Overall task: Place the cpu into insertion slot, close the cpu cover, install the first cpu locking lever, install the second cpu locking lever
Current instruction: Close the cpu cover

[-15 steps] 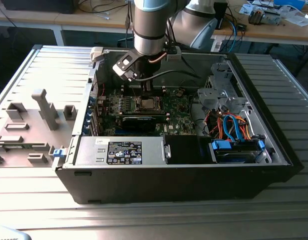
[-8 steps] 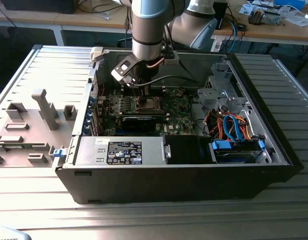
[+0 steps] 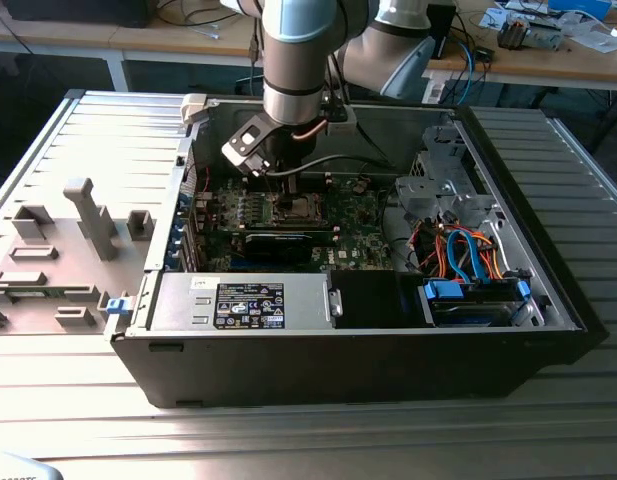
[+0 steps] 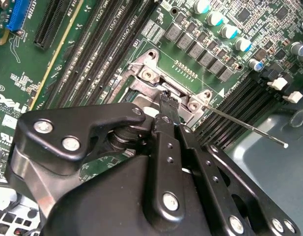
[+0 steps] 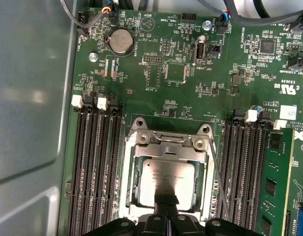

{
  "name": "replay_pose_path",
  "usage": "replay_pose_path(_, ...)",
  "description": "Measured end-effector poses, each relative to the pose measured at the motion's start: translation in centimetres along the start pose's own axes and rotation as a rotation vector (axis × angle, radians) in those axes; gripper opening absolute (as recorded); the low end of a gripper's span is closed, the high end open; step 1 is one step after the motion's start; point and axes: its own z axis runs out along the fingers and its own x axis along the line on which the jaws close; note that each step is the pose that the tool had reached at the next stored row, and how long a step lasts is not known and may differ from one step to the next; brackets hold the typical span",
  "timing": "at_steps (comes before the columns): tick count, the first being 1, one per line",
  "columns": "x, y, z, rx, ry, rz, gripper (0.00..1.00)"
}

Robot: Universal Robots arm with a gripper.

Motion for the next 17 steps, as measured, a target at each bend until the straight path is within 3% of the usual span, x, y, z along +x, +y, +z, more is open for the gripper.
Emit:
replay_pose_path(6, -0.11, 1.04, -0.22, 0.0032, 0.0011, 0.000, 0.11)
replay_pose_path(11, -0.14, 1.49, -1.16, 0.0076, 0.0037, 0.000, 0.11)
replay_pose_path(17, -0.25, 2.73, -2.02, 0.0261, 0.0167, 0.000, 0.11)
